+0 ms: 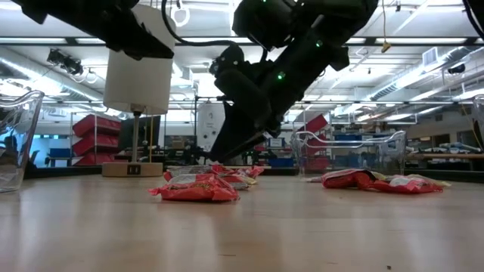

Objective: Sort candy
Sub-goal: Put the large orange chocolate bar into the top right transparent bin

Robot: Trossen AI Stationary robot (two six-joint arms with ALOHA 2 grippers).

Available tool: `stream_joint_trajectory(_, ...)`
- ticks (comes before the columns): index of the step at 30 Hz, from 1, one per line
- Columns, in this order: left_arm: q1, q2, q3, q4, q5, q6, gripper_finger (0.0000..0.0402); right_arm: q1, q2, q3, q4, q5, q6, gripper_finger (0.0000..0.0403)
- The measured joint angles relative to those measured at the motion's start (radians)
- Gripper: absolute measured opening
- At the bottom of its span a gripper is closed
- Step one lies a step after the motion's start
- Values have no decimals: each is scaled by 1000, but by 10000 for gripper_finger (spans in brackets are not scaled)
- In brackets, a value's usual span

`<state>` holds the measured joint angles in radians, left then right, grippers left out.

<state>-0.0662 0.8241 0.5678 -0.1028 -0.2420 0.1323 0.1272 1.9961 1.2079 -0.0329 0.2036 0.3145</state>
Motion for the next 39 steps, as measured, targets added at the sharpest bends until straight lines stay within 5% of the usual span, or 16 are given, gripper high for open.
stream_joint_trajectory(13, -69, 0, 0, -6, 0, -56, 101, 3, 66, 0, 77, 12, -2, 175)
stream_joint_trajectory(39, -79, 0, 0, -9, 0, -59, 101, -9, 78, 0, 92, 1, -3, 121)
